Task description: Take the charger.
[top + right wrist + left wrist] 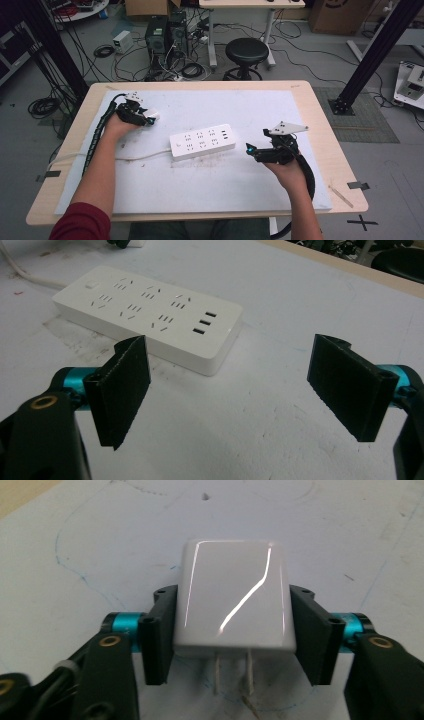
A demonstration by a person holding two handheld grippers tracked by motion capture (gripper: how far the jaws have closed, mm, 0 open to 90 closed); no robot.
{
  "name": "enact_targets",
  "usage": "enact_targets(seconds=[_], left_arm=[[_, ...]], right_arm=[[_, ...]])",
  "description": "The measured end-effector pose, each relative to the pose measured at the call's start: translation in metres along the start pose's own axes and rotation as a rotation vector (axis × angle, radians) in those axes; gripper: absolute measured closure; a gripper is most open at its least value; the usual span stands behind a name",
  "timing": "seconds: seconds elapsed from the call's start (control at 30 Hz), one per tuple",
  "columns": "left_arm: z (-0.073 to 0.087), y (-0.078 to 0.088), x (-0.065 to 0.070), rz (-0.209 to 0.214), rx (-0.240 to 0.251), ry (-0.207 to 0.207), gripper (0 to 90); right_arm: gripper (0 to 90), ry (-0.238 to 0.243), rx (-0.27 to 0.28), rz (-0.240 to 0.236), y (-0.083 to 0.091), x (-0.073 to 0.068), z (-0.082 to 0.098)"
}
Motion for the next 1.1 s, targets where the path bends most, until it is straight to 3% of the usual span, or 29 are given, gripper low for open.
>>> enact_targets(seconds=[0.17,0.43,0.57,0.7,0.83,0.87,1.1], left_arm=[[-0.001,0.002,0.001,-0.021,-0.015,-0.02,42.4],[-0.014,0.023,0.012,-0.027,0.04,-0.047,42.4],[-0.027,0.052,0.03,-0.028,0.099,-0.085,42.5],[-0.033,0.076,0.047,-0.036,0.137,-0.097,42.5],[-0.035,0.091,0.061,-0.035,0.164,-0.109,42.4],[-0.034,0.102,0.073,-0.024,0.182,-0.119,42.5],[-0.03,0.127,0.105,-0.003,0.22,-0.161,42.4]], right_arm=[[17.6,-0.002,0.001,-0.004,-0.001,0.0,0.0],[17.6,0.004,0.004,-0.014,0.003,0.0,-0.004],[17.6,0.006,0.014,-0.028,0.005,-0.001,-0.007],[17.6,0.022,0.018,-0.049,0.006,-0.003,-0.008],[17.6,0.022,0.016,-0.064,0.008,-0.005,-0.009],[17.6,0.025,0.019,-0.069,0.009,-0.004,-0.011],[17.6,0.034,0.024,-0.085,0.008,-0.007,-0.017]])
Point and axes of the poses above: each handheld gripper's, and its own axes: y roughly backward along the jaws, z roughly out of its underside, x roughly to its right, the point moved 8 cm from there along -y, roughly forward along the jaws, and after that the axes turned 1 degree about y, right-handed, at the moved point
